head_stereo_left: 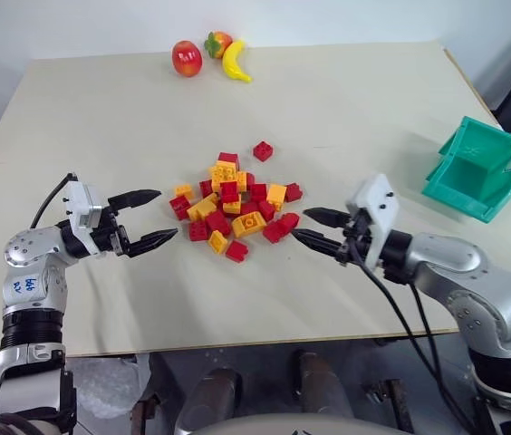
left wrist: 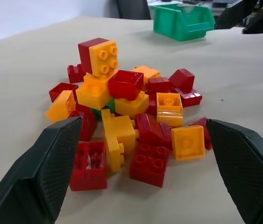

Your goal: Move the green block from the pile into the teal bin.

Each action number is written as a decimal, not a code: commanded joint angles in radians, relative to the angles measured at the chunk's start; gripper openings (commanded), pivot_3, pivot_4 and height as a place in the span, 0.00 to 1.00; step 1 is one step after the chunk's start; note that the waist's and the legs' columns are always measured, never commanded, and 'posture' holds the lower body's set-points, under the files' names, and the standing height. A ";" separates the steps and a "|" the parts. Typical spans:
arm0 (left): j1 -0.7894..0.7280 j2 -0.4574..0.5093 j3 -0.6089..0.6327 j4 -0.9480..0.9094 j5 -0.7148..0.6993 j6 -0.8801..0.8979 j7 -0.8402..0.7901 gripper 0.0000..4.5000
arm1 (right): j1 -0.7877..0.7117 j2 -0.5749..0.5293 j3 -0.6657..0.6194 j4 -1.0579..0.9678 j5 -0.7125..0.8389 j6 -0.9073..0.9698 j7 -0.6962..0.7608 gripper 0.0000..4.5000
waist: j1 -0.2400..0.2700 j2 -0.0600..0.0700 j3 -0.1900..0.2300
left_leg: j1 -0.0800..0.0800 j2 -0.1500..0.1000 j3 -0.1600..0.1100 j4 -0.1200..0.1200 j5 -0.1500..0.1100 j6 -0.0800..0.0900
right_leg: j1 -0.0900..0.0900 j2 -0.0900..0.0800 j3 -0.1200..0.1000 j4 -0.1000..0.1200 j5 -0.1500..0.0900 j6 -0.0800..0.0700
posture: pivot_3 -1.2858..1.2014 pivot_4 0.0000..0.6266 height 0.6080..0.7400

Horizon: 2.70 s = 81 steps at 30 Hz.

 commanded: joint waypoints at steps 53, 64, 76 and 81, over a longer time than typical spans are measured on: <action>-0.096 0.031 0.037 0.129 -0.026 -0.031 -0.112 1.00 | -0.278 0.015 -0.014 0.501 -0.195 -0.251 0.458 0.01 | -0.060 -0.002 -0.001 | -0.008 -0.002 0.010 0.015 -0.006 0.002 | -0.016 -0.001 0.002 0.023 0.001 -0.005 | 0.52 0.24 1.00; -0.084 0.042 0.047 0.127 -0.029 -0.026 -0.123 1.00 | -0.093 -0.324 -0.186 0.468 -0.130 -0.252 0.634 0.72 | -0.040 -0.001 -0.001 | -0.009 -0.001 0.013 0.016 -0.007 0.004 | -0.015 -0.001 0.002 0.016 0.002 -0.002 | 0.52 0.24 1.00; -0.083 0.045 0.053 0.118 -0.031 -0.024 -0.122 1.00 | -0.157 -0.379 -0.167 0.353 -0.106 -0.152 0.611 1.00 | -0.036 -0.001 0.000 | -0.009 -0.001 0.014 0.016 -0.007 0.004 | -0.015 -0.001 0.002 0.016 0.003 -0.001 | 0.52 0.24 1.00; -0.082 0.037 0.053 0.109 -0.031 -0.021 -0.115 1.00 | -0.343 -0.207 0.001 0.406 -0.177 -0.084 0.485 1.00 | -0.041 -0.001 0.000 | -0.009 0.003 0.016 0.016 -0.007 0.002 | -0.015 -0.002 0.003 0.016 0.003 -0.002 | 0.52 0.24 1.00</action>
